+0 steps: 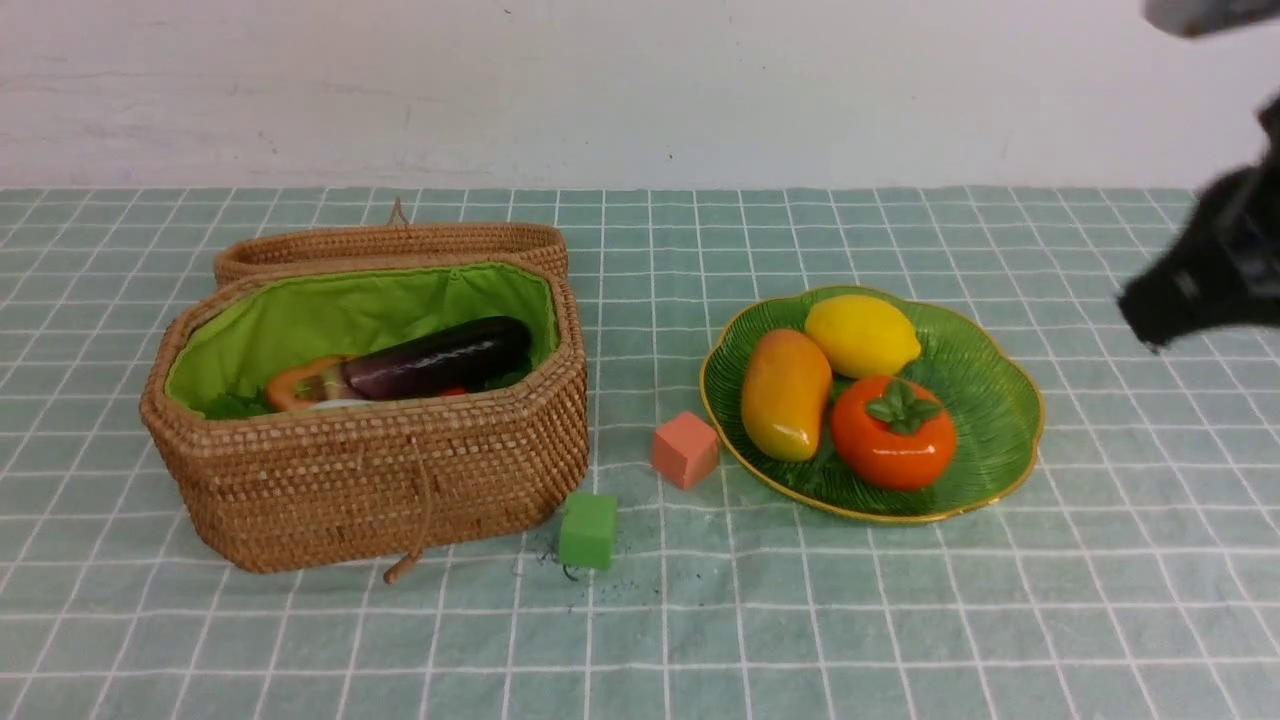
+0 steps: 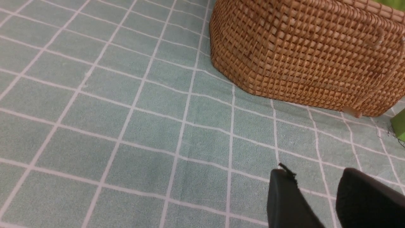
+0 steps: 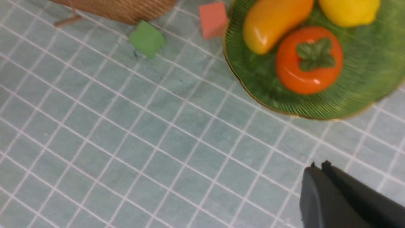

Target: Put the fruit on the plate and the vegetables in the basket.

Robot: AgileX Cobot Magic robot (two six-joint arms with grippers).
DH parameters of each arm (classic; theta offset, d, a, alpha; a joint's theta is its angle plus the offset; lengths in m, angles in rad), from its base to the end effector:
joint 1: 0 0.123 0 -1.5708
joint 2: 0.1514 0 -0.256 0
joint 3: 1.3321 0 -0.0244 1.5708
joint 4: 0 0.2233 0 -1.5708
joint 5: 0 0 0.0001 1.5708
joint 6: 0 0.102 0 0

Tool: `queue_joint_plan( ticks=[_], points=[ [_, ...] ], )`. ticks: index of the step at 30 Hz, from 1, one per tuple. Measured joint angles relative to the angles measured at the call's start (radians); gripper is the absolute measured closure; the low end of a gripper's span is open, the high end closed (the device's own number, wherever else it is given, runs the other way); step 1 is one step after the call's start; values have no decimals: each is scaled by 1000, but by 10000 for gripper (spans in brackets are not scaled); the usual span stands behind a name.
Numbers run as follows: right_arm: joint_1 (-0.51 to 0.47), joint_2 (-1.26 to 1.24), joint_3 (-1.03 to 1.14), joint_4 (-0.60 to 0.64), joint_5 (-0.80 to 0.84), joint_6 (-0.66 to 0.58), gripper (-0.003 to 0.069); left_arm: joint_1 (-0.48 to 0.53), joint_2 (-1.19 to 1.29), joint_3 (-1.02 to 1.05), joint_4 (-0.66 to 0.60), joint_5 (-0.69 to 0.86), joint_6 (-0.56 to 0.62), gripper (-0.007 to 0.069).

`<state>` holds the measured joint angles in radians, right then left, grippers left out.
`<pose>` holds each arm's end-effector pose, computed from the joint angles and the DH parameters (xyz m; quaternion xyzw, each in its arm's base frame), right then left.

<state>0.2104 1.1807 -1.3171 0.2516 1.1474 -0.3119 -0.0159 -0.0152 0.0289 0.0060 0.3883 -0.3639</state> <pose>0.2030 0.0670 0.3665 -0.2308 0.9120 0.1087 0.3213 0.0642 -0.0008 0.1668 -0.1385 0.7972 -0.1084 0.5775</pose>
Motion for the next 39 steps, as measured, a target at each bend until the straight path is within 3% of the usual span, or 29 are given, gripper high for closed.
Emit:
queue_joint_plan(
  ticks=[8,12,14,18,22,39],
  points=[
    [0,-368,419,-79,-301,33,666,0,0,0,0,0,0,386],
    [0,-439,614,14,-387,-62,669,0,0,0,0,0,0,386],
    [0,-443,689,109,-427,-168,670,0,0,0,0,0,0,386],
    [0,-449,753,329,-498,-338,670,0,0,0,0,0,0,386],
    [0,-452,763,430,-516,-403,670,0,0,0,0,0,0,386],
    [0,-452,763,463,-525,-416,659,0,0,0,0,0,0,386]
  ],
)
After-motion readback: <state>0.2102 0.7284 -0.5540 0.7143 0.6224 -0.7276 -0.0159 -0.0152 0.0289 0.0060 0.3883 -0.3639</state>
